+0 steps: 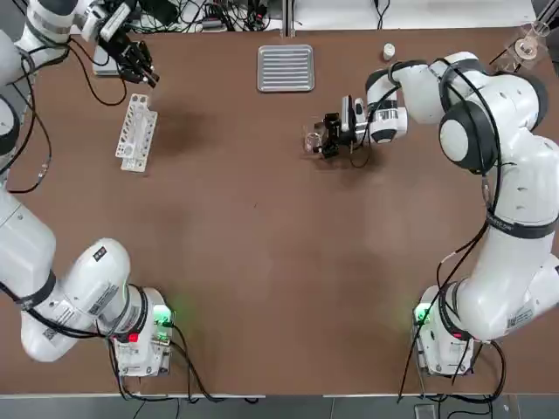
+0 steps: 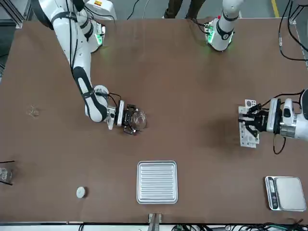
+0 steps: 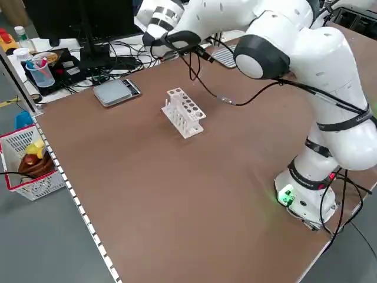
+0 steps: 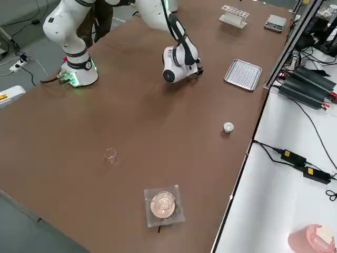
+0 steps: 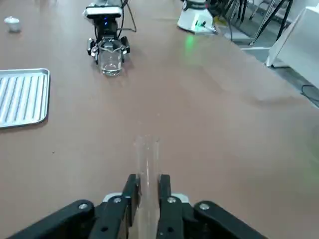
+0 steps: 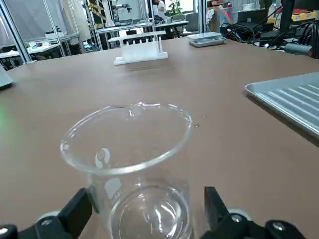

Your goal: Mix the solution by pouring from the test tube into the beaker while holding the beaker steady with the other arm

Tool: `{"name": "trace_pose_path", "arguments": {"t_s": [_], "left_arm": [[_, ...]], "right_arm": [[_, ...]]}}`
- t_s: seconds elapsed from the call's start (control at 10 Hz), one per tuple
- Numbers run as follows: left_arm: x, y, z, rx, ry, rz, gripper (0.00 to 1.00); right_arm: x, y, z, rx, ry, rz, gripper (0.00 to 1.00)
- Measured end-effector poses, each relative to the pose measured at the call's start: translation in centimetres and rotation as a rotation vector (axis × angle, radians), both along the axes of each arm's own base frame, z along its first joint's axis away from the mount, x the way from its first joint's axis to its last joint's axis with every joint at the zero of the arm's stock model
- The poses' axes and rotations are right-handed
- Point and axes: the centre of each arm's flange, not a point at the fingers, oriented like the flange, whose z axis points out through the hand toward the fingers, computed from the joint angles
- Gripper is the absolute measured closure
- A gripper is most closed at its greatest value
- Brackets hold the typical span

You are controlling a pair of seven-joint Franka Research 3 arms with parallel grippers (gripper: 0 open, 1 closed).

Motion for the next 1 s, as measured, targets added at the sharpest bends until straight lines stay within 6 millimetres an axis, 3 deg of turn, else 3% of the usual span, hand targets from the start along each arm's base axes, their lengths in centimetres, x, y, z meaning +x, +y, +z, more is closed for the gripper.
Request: {"name": "trace_pose_path", "arguments": {"t_s": [0.3, 0.5, 0.7, 1.0], "left_arm": [[-3.8, 7.3, 0.3, -0.107, -0.013, -0.02, 0.78], [-5.7, 10.8, -1.2, -0.202, -0.043, -0.015, 0.78], [-6.1, 11.5, -3.3, -0.293, -0.055, 0.001, 0.78], [-6.0, 11.8, -4.0, -0.382, -0.098, 0.02, 0.78]], "right_arm": [[-0.1, 0.2, 0.1, 0.008, 0.004, -0.001, 0.0], [0.1, -0.1, 0.1, 0.01, 0.004, -0.008, 0.0], [0.3, -0.6, 0.1, 0.013, 0.007, -0.016, 0.0], [0.2, -0.9, 0.0, 0.019, 0.013, -0.02, 0.0]]}}
